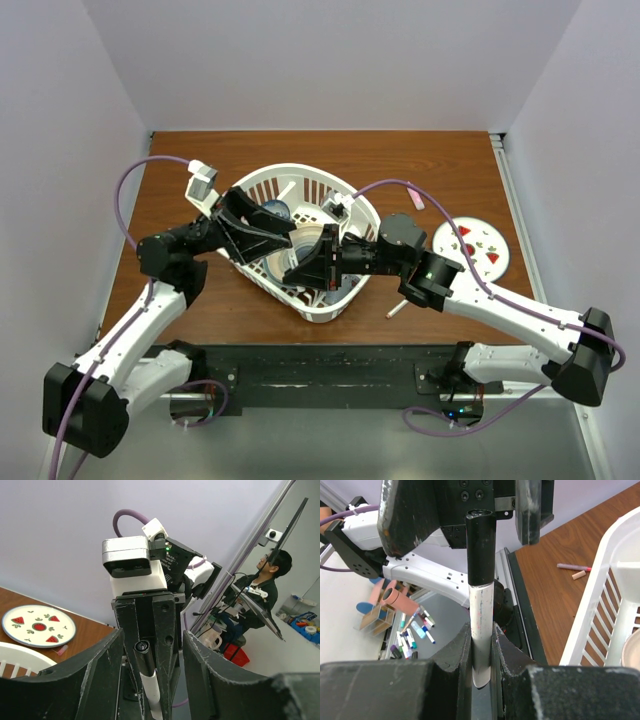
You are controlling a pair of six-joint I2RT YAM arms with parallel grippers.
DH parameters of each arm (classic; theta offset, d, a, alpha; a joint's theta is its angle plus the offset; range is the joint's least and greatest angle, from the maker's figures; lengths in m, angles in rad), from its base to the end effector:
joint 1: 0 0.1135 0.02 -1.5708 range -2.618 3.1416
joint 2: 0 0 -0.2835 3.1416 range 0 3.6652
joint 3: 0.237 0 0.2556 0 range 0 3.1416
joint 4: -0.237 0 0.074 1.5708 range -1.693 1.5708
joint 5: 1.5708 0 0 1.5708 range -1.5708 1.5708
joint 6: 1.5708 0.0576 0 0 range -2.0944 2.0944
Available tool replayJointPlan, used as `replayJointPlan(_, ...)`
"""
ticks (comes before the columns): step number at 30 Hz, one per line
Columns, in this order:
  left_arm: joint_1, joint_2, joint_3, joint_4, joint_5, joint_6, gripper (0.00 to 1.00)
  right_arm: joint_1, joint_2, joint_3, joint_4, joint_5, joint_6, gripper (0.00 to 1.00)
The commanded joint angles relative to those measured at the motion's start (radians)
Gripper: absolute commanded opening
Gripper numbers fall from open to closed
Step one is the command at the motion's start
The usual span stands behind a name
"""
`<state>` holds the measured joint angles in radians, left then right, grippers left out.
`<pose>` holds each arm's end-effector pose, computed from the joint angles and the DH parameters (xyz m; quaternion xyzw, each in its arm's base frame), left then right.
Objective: Insert the pens into the pen caps
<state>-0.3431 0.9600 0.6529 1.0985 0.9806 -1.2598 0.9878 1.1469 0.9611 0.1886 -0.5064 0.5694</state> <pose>0.1599 -0.1079 0.4033 0.2423 0.4933 -0.7107 0.4392 0.1325 0.2517 0.3853 -0.3155 0.6319 0.6074 0.3638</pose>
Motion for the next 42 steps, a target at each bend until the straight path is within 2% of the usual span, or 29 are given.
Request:
replayJointPlan(1,-0.023,-0.003,0.021,-0.022,-0.025,0.046,0.53,0.0,-0.003,0.042,0.038,-0.021,0.014,0.0)
replayJointPlan(5,-0.031,0.0,0.019,-0.035,-0.034,0.05,0.47,0.002,-0.01,0.036,0.037,-0.018,0.012,0.0)
replayJointPlan(12,-0.048,-0.004,0.024,-0.058,-0.045,0.063,0.47,0.0,-0.018,0.031,0.038,-0.021,0.014,0.0)
replayJointPlan(15,-0.053,-0.001,0.024,-0.061,-0.049,0.062,0.32,0.0,-0.019,0.028,0.04,-0.021,0.014,0.0)
replayJointPlan(16,-0.054,-0.003,0.024,-0.061,-0.051,0.06,0.17,0.0,-0.018,0.028,0.04,-0.021,0.014,0.0)
replayJointPlan(19,-0.065,-0.001,0.021,-0.065,-0.054,0.062,0.0,0.002,-0.021,0.03,0.044,-0.014,0.012,0.0)
replayJointPlan(24,-0.126,-0.013,-0.022,-0.086,-0.074,0.08,0.0,0.002,-0.015,0.099,0.009,0.044,-0.031,0.0)
replayJointPlan(32,-0.197,-0.046,-0.099,-0.214,-0.126,0.117,0.0,0.0,-0.015,0.257,-0.208,0.229,-0.17,0.0)
replayJointPlan(35,-0.212,-0.056,-0.099,-0.296,-0.14,0.183,0.0,-0.001,-0.007,0.295,-0.245,0.27,-0.201,0.0)
replayJointPlan(42,-0.231,-0.09,-0.159,-0.318,-0.132,0.22,0.0,-0.008,0.011,0.35,-0.281,0.361,-0.23,0.0)
